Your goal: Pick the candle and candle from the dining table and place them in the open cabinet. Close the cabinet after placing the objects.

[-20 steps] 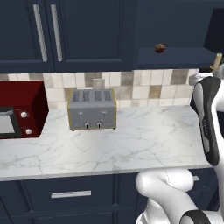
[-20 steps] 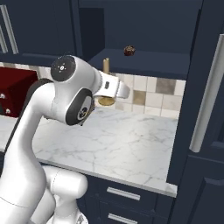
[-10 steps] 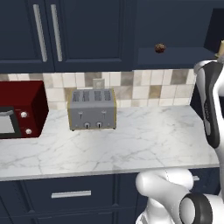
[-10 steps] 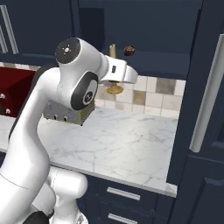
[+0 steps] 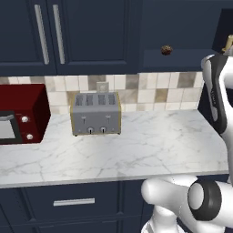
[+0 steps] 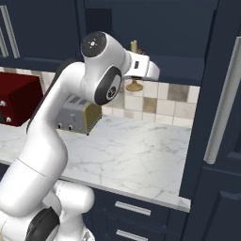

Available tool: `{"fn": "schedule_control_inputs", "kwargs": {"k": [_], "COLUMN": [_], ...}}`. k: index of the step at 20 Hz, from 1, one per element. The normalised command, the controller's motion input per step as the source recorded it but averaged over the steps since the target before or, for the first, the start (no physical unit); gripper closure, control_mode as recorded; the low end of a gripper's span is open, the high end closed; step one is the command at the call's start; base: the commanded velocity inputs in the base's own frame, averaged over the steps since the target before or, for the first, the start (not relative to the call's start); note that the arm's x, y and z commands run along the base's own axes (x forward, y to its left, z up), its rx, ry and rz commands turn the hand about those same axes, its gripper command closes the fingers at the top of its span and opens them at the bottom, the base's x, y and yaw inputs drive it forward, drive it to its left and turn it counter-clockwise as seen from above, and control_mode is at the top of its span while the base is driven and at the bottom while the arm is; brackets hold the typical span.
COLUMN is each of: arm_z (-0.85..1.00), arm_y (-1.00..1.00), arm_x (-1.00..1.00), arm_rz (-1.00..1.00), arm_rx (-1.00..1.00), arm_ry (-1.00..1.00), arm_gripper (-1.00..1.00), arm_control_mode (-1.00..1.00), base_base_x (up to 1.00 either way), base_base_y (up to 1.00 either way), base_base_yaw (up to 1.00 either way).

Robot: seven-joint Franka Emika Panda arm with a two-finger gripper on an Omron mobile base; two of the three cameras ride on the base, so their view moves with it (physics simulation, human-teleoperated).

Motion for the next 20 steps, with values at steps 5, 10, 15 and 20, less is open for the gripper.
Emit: {"fn": "schedule_control_inputs", "kwargs": {"k": [5, 10, 15, 20], "arm_z": [0.00, 0.05, 0.00, 0.00], "arm_y": [-0.26, -0.26, -0.18, -0.17], "arm_x": [0.41, 0.42, 0.44, 0.38], "arm_rz": [0.00, 0.00, 0.00, 0.00], "arm_rx": [0.00, 0.00, 0.00, 0.00], "arm_ry": [-0.05, -0.02, 0.00, 0.00], "arm_gripper": [1.00, 1.00, 1.00, 1.00], "arm_control_mode": [-1.00, -1.00, -1.00, -1.00], "base_base_x": [0.00, 0.00, 0.00, 0.00], "base_base_y": [0.00, 0.00, 0.00, 0.00], "base_base_yaw": [0.00, 0.00, 0.00, 0.00]}}
